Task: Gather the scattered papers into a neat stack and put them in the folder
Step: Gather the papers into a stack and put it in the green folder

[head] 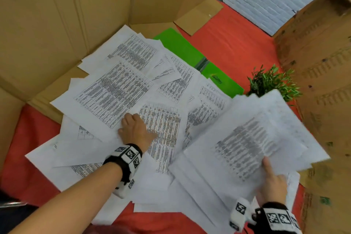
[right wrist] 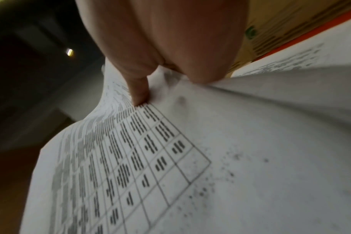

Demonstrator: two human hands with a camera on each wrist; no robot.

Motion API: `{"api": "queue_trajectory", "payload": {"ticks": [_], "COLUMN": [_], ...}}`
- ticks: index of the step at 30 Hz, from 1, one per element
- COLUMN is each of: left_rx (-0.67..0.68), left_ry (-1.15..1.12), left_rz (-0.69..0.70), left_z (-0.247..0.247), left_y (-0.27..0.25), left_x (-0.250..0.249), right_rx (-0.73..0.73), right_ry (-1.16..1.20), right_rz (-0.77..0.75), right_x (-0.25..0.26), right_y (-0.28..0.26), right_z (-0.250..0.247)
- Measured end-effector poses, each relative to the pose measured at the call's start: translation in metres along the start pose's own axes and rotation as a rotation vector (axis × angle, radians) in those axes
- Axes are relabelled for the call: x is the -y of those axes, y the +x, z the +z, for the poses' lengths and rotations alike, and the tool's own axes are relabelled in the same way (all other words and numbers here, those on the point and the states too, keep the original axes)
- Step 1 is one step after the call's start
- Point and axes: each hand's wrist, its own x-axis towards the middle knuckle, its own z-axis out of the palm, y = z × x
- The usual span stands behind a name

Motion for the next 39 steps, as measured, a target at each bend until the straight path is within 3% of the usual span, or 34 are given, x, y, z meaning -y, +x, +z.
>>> {"api": "queue_trajectory", "payload": {"ticks": [2, 5, 8, 11, 15, 17, 19, 21, 24, 28, 32, 34, 39], "left_rx": [-0.058, -0.041, -0.005, 0.074, 0.245, 0.358, 0.231, 0.072, 0.072, 0.166, 0.289, 0.334, 0.398], "left_ry": [0.033, 0.096, 0.160, 0.209, 0.244, 0.009, -0.230, -0.321, -0.344, -0.285, -0.253, -0.222, -0.220], "left_rz": [0.118, 0.258, 0.320, 0.363, 0.449, 0.415, 0.384, 0.280, 0.109, 0.077, 0.058, 0.079, 0.199], "left_z": [0.010, 0.031, 0.043, 0.048, 0.044, 0.033, 0.024, 0.015, 0.009, 0.012, 0.023, 0.030, 0.043], "left_y": [-0.010, -0.021, -0.030, -0.040, -0.058, -0.061, -0.056, -0.045, -0.037, -0.041, -0.051, -0.054, -0.062], "left_x": [0.003, 0.006, -0.003, -0.018, -0.038, -0.041, -0.033, -0.019, -0.005, -0.012, -0.028, -0.035, -0.041], "right_rx": [-0.068, -0.198, -0.096, -0.116, 0.022, 0.063, 0.143, 0.223, 0.217, 0.120, 0.295, 0.360, 0.335], "right_ry": [0.013, 0.184, 0.275, 0.243, 0.047, -0.098, -0.207, -0.298, -0.339, -0.201, -0.016, 0.019, 0.083], "right_rz": [-0.044, -0.019, -0.009, -0.099, -0.099, -0.017, 0.047, 0.094, 0.101, 0.211, 0.356, 0.307, 0.071], "right_x": [0.006, 0.014, 0.033, 0.038, 0.015, -0.008, -0.035, -0.065, -0.087, -0.079, -0.076, -0.074, -0.070], "right_y": [-0.003, 0.009, -0.002, -0.013, -0.008, -0.008, -0.005, -0.004, -0.006, 0.003, 0.018, 0.016, 0.002], "right_z": [-0.012, -0.029, -0.040, -0.027, 0.007, 0.028, 0.044, 0.053, 0.059, 0.066, 0.071, 0.070, 0.047]}}
